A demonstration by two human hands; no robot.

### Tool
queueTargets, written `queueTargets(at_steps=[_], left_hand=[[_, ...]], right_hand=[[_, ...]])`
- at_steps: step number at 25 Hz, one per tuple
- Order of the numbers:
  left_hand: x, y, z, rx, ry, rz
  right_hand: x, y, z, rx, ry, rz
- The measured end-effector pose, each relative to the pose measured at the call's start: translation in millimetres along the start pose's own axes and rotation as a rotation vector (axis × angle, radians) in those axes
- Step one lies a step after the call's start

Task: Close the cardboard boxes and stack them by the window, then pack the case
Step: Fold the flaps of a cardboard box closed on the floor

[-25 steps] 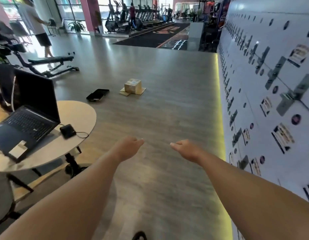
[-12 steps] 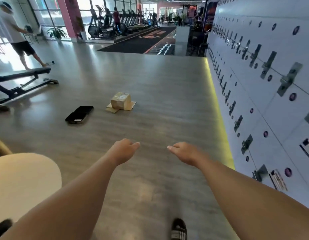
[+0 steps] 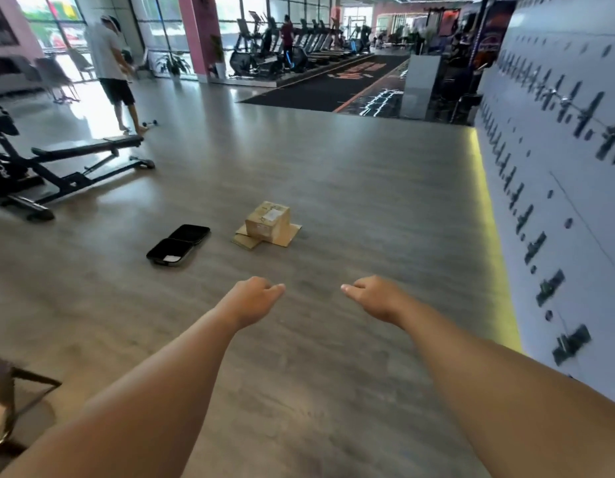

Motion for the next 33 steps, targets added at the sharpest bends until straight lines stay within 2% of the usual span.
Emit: queueTargets(at_steps=[12,21,27,30,33], left_hand=[[-60.5,-401.7,-38.5,-0.007,0.016,0.006],[-52.6,-666.8,-72.2,-0.098,0.021,-0.02],[-68.2,-798.8,-91.7,-0.184,-0.04,-0.057],[-74.5,-857.4,-84.2,-0.241,-0.05,-0.057],[-79.2,-917.8,-54.0,-0.359,0.038,-0.081]], right_hand=[[-88.3,-392.0,18.3,0.023,-0.04,0.012],[-141.9,-675.4,-3.3,-0.059,-0.05,0.094],[-182.8,-840.1,16.3,-0.136,0.009,0.187],[-177.0,-916.5,23.5,-0.167,0.04,0.258],[-160.8,-990.7,30.8,-0.166,0.06,0.313]])
Point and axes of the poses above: each hand's wrist, its own y-axis away from the middle knuckle, its own x-axis out of the palm, z = x × y, the point moved 7 cm from there along -y, towards the middle knuckle, and after that the axes turned 3 degrees about -z, right-handed, at the moved point
